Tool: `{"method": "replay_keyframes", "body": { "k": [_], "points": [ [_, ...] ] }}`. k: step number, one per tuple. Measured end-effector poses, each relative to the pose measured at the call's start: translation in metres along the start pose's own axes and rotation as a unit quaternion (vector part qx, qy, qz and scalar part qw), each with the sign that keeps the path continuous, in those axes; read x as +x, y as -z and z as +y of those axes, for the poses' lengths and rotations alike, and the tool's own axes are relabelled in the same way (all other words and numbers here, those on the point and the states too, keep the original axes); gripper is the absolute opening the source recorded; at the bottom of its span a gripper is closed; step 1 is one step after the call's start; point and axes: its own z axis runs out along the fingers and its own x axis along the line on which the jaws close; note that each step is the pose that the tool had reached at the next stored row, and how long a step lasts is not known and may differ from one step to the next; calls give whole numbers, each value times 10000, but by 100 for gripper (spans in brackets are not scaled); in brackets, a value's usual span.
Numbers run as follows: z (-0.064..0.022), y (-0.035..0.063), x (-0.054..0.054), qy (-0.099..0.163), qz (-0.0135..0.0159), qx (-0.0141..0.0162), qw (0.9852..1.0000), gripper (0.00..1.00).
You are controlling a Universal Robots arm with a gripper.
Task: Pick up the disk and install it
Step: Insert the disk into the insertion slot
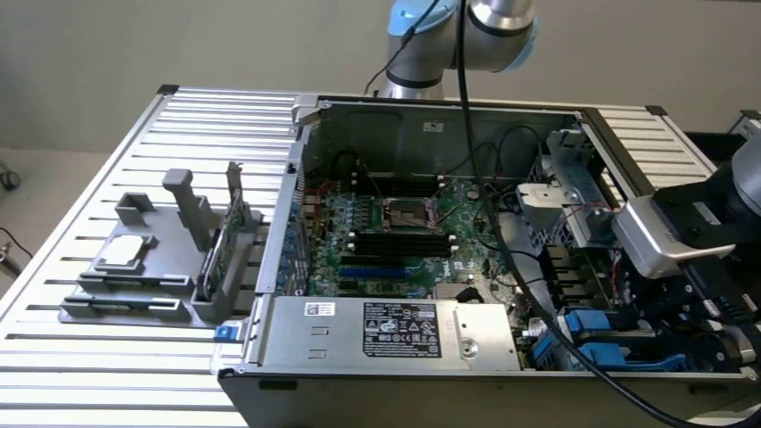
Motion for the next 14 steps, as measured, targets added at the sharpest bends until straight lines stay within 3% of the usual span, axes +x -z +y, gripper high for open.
{"method": "replay_keyframes", "body": {
  "k": [6, 14],
  "points": [
    [-9, 175, -16, 0, 4, -12, 10000, 11],
    [-10, 188, -17, 0, 3, -11, 10000, 11]
  ]
}}
